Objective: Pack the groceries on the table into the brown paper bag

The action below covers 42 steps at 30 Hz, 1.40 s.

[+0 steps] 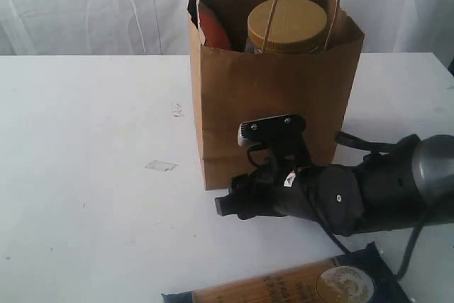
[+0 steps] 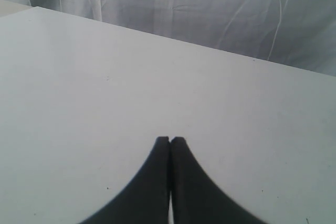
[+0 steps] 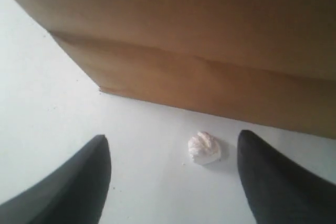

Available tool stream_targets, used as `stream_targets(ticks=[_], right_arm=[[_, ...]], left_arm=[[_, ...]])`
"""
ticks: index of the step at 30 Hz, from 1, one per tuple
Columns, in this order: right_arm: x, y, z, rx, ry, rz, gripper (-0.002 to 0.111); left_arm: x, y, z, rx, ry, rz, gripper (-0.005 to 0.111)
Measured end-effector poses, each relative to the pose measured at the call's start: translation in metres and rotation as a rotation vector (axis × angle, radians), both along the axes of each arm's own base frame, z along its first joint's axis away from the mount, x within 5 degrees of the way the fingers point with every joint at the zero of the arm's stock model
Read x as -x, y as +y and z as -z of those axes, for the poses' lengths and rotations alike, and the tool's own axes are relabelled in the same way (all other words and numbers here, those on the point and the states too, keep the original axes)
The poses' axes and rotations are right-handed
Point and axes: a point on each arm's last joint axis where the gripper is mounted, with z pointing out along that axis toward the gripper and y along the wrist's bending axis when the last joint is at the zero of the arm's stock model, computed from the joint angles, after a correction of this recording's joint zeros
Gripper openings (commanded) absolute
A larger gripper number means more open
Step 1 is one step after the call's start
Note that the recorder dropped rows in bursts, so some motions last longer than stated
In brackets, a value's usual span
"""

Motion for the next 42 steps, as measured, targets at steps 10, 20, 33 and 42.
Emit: stream_targets(ticks=[10,20,33,42], right_arm=[[-0.003,0.003,0.026,0.053,0.064,-0.003,0.05],[-0.004,0.003,0.027,0.056,0.053,-0.002,0.003],[0.039,-0.008,-0.054,0.02,0.179,-0.21,0.001],[0.087,-0.035,-0.12,-0.039,0.176,-0.347,0.001]], left_arm=[[0.0,0.0,0.0,0.0,0.0,0.0,0.0],[0.0,0.0,0.0,0.0,0.0,0.0,0.0],[0.0,0.0,0.0,0.0,0.0,0.0,0.0],[0.0,0.0,0.0,0.0,0.0,0.0,0.0]])
